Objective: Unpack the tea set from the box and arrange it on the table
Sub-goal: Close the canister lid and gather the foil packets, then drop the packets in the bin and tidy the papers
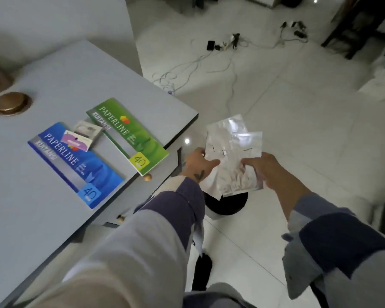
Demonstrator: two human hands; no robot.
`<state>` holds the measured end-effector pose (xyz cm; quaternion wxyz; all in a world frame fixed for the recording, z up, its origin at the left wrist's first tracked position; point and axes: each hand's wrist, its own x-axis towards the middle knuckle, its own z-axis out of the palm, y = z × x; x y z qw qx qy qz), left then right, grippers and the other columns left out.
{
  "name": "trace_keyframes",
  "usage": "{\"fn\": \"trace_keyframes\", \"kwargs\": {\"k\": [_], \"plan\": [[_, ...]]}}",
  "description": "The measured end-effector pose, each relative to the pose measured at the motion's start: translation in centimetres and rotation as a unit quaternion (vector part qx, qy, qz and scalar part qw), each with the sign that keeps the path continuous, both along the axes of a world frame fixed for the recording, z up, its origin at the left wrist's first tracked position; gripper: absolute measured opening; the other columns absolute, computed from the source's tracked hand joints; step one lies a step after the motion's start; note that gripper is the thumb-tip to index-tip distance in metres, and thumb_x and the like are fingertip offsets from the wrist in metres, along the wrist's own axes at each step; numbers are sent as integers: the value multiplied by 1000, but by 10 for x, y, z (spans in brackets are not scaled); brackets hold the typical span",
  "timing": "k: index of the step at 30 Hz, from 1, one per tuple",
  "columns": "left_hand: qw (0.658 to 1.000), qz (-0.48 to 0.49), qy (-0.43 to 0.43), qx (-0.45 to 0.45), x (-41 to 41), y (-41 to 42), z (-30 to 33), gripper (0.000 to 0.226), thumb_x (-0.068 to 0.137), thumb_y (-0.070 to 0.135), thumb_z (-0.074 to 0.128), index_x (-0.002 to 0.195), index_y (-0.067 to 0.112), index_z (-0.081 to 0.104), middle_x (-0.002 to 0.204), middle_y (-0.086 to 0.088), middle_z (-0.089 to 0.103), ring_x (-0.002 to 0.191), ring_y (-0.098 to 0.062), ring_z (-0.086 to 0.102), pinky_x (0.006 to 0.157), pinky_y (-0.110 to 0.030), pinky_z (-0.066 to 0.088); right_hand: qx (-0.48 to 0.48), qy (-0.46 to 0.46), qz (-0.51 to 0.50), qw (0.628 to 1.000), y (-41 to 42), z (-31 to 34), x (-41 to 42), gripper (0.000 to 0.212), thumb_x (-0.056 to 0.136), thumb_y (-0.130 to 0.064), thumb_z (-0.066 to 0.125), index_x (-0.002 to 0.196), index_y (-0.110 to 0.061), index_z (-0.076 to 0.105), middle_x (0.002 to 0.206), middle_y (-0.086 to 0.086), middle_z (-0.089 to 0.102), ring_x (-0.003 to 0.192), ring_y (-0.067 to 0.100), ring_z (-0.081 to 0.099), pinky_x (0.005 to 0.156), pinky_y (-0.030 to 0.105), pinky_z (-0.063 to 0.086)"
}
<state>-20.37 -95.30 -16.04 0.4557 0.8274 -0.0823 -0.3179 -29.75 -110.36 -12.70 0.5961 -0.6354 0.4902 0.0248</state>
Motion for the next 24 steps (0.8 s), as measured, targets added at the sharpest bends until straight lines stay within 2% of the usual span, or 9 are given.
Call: {"fn": "trace_keyframes", "kwargs": {"k": [1,3,6,9,10,11,14,18,24], "plan": [[1000,-4,0,8,-1,-11,-8,55,81,28,73,127,8,52,115,-6,61,102,-24,61,88,-34,51,11,5,-8,1000,-12,-8,-3,21,83,-3,69,104,-3,65,78,7,62,63,16,56,35,11,41],[1000,-7,3,9,-3,-32,-23,56,81,28,74,127,7,52,119,-8,61,100,-22,60,86,-32,50,29,8,-26,999,-32,-25,-7,26,83,-3,68,108,0,65,82,8,64,65,18,59,37,13,44],[999,-24,7,25,0,-57,-40,70,82,32,74,137,4,41,134,-11,52,118,-25,53,97,-32,45,33,14,-42,998,-54,-54,-5,36,81,-7,71,116,-3,62,103,10,67,83,24,64,63,25,53],[995,-77,22,64,3,-71,-53,104,82,39,72,151,2,4,158,-15,17,144,-30,22,116,-39,25,-9,39,-37,999,-71,-78,-8,69,81,-17,74,140,-11,39,119,1,50,105,20,53,85,30,42],[992,-99,21,79,5,-74,-57,110,82,40,71,151,2,-6,160,-15,6,147,-30,12,119,-41,18,-22,54,-28,998,-75,-84,-10,76,82,-20,74,145,-15,31,122,2,46,111,20,50,89,29,39],[988,-118,13,97,6,-77,-59,109,83,39,70,151,3,-7,160,-15,3,147,-29,9,119,-40,15,-24,66,-16,997,-78,-90,-12,80,82,-22,74,147,-17,28,127,5,45,118,21,48,94,29,37],[982,-143,-9,122,10,-83,-62,94,87,30,68,152,4,7,158,-13,19,144,-27,21,115,-35,21,-5,73,1,997,-80,-102,-12,72,82,-18,73,143,-16,36,143,12,43,131,25,44,98,26,34],[979,-152,-12,134,15,-86,-57,87,90,25,63,153,6,5,157,-12,21,144,-28,24,112,-33,25,10,68,23,997,-76,-96,0,57,83,-16,72,134,-14,48,136,12,53,122,27,52,89,26,38],[979,-142,-43,137,31,-73,-29,73,93,22,58,151,9,17,152,-12,32,136,-28,37,108,-35,33,-38,49,93,994,-61,-59,34,51,87,-17,68,134,-12,50,136,13,50,121,28,52,92,28,41]]}}
